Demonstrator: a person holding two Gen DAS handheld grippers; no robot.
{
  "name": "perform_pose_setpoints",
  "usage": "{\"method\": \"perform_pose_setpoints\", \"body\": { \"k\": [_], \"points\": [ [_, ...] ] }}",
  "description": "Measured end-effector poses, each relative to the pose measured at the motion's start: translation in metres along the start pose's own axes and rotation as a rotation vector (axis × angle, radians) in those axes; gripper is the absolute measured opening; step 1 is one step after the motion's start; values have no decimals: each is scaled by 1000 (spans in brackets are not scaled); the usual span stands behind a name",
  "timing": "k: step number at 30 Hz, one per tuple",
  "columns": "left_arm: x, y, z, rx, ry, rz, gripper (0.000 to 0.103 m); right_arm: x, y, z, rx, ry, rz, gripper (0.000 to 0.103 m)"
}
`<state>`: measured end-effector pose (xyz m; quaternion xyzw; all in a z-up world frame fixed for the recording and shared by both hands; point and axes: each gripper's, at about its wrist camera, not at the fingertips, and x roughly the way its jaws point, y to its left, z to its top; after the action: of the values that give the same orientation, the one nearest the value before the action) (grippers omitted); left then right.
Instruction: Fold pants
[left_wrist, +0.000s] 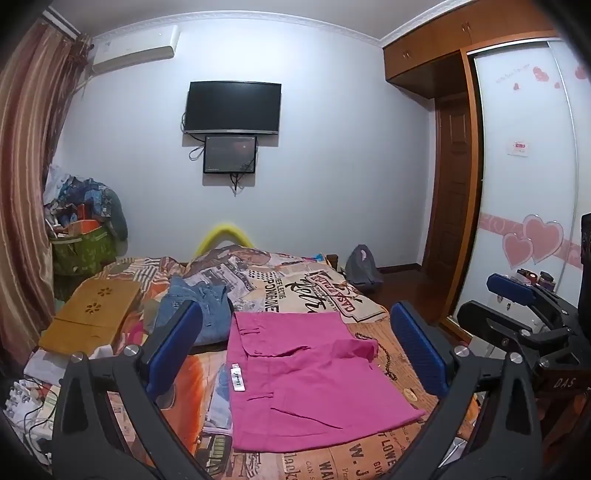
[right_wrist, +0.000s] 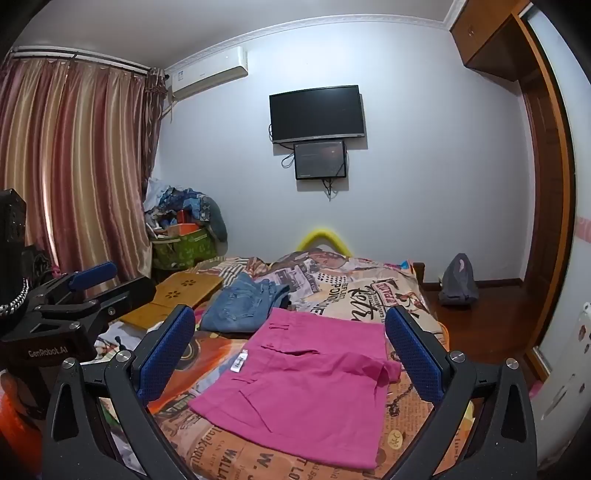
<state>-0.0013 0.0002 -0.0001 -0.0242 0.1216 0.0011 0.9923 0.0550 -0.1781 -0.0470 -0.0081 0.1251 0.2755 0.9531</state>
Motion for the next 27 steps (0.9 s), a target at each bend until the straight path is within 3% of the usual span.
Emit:
{"method": "perform_pose_setpoints", "body": {
  "k": [11,27],
  "points": [
    [7,2,-12,7,14,-7,103,5,-3,3,-7,3,-8,102],
    [3,3,-3,12,14,-19,103,1,4,4,-21,3,-32,103]
  ]
}}
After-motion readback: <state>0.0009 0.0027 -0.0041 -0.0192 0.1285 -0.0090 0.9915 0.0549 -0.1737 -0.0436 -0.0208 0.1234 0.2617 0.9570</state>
